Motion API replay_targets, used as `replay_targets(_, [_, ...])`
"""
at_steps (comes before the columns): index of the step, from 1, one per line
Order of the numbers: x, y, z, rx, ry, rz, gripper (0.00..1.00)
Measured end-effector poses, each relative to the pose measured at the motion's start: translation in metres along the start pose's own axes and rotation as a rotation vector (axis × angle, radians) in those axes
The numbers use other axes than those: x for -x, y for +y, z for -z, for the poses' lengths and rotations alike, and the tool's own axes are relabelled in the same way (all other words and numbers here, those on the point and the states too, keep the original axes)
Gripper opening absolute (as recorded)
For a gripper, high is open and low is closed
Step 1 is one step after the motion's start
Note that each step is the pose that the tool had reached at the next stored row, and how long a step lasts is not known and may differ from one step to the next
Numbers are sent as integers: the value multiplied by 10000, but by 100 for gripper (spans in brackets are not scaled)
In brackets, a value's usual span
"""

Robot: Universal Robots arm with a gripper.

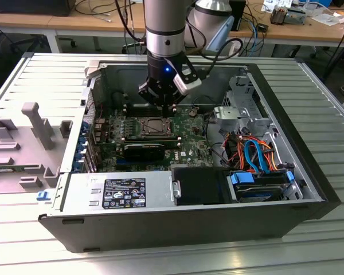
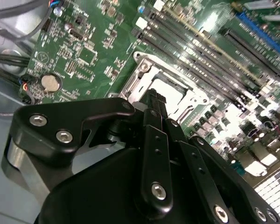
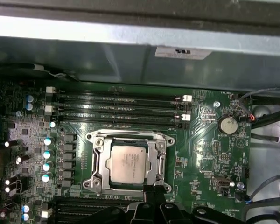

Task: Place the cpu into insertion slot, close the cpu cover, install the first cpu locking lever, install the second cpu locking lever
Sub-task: 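Install the second cpu locking lever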

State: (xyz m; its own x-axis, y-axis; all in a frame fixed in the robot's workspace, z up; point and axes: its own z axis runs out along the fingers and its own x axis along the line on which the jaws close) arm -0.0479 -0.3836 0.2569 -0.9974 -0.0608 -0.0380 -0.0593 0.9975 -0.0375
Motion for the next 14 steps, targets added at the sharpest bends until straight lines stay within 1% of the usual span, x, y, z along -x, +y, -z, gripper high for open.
replay_targets(2, [-3, -43, -3, 29, -3, -1, 11])
replay_targets(4, [-6, -87, -9, 33, -3, -2, 11])
replay_targets(7, [-9, -129, -22, 36, -3, -1, 11])
replay_targets(12, [-12, -165, -53, 39, -2, -1, 11])
replay_targets(14, [-13, -177, -82, 41, -4, -2, 11])
